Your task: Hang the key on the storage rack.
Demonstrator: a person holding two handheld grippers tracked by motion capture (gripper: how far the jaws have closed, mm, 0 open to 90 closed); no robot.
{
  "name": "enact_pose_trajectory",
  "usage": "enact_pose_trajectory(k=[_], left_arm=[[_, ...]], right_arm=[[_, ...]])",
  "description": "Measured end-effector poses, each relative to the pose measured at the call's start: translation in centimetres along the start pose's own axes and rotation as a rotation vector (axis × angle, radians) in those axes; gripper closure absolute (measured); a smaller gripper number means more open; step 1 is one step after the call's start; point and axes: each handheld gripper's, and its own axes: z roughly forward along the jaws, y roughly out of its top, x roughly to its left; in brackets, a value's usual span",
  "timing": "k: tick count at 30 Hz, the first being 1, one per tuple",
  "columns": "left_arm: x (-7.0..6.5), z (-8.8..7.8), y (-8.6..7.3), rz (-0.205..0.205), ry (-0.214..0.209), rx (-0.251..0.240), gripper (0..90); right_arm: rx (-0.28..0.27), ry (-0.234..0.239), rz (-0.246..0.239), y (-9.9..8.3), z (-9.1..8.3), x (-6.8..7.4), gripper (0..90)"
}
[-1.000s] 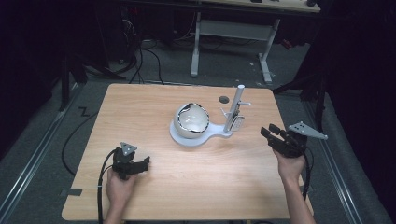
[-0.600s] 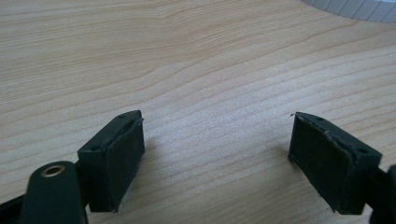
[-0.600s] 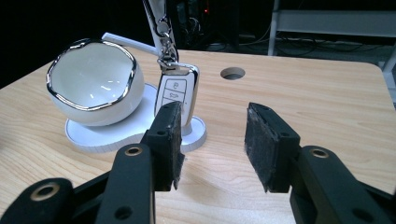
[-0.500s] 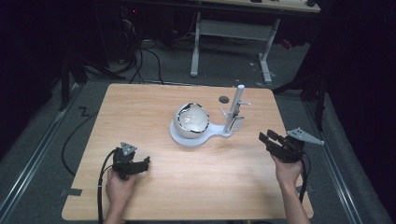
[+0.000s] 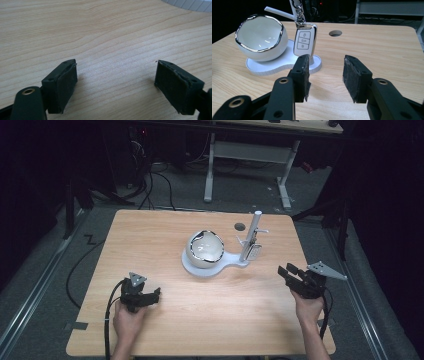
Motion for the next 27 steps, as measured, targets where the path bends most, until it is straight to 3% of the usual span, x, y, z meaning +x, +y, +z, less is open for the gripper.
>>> enact_pose_trajectory(k=[27], left_arm=[[0.0,0.0,0.0,0.000,0.000,0.000,18.6]], right_arm=[[0.044,-0.015,-0.002,-1.8,0.9,0.3,56.9]])
